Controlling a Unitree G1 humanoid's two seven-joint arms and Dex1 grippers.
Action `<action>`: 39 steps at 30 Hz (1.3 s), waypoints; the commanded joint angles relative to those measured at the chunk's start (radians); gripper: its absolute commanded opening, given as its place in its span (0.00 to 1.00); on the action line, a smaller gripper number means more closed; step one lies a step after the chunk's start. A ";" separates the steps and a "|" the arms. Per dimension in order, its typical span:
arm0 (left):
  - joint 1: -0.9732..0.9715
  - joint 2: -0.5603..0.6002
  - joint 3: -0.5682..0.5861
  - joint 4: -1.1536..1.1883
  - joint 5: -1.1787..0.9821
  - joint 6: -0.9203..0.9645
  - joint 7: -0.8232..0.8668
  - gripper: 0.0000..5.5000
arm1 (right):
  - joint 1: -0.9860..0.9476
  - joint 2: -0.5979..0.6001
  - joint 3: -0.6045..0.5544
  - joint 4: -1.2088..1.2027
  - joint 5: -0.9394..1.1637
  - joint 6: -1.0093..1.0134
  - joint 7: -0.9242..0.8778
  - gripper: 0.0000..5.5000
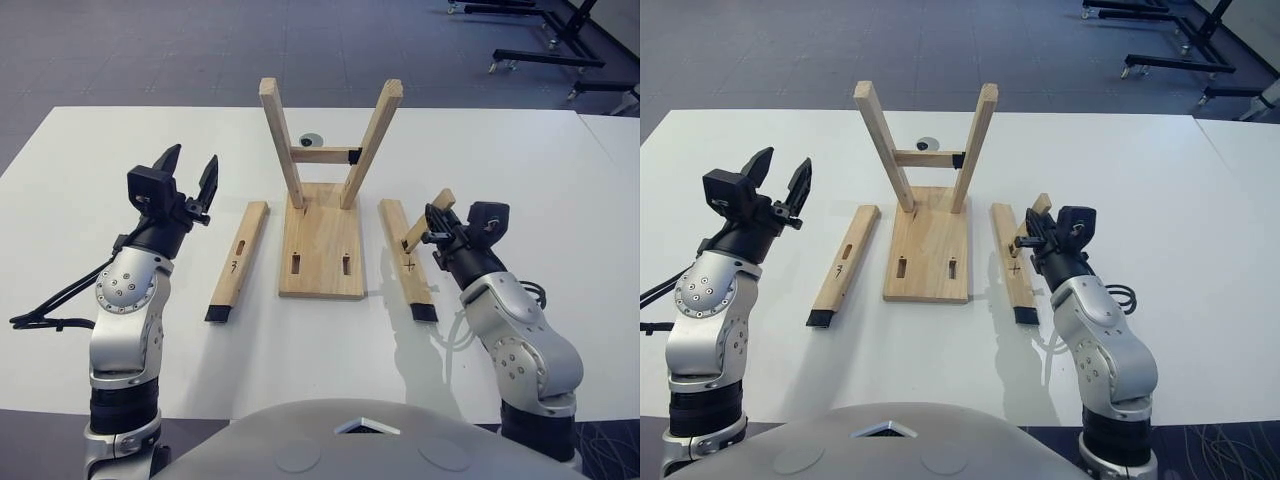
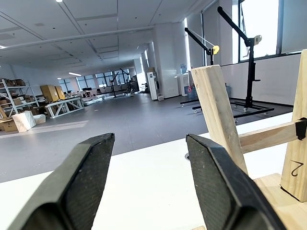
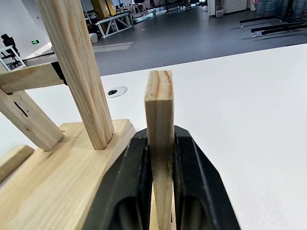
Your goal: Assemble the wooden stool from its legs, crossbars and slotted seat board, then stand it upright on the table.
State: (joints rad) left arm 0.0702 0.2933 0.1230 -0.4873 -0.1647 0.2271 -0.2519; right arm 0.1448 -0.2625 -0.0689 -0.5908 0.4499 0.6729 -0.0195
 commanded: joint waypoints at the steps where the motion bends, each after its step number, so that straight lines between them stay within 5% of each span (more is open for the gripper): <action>1: -0.018 0.006 -0.010 0.022 0.013 -0.009 -0.006 0.50 | -0.043 -0.031 0.050 0.115 -0.088 -0.025 0.037 0.07; 17: -0.094 0.000 -0.021 0.132 0.038 -0.087 -0.011 0.50 | -0.166 0.043 0.057 0.418 -0.218 -0.248 0.104 0.07; 28: -0.092 -0.005 0.003 0.154 0.045 -0.129 0.007 0.50 | -0.181 0.048 -0.064 0.274 -0.066 -0.271 0.218 0.45; 39: -0.100 -0.005 -0.002 0.174 0.055 -0.148 0.017 0.50 | -0.467 0.016 -0.138 0.226 -0.028 -0.173 0.118 0.45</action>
State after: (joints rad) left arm -0.0196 0.2887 0.1298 -0.3270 -0.1208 0.0826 -0.2335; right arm -0.2747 -0.2367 -0.2091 -0.3684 0.4467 0.4687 0.1331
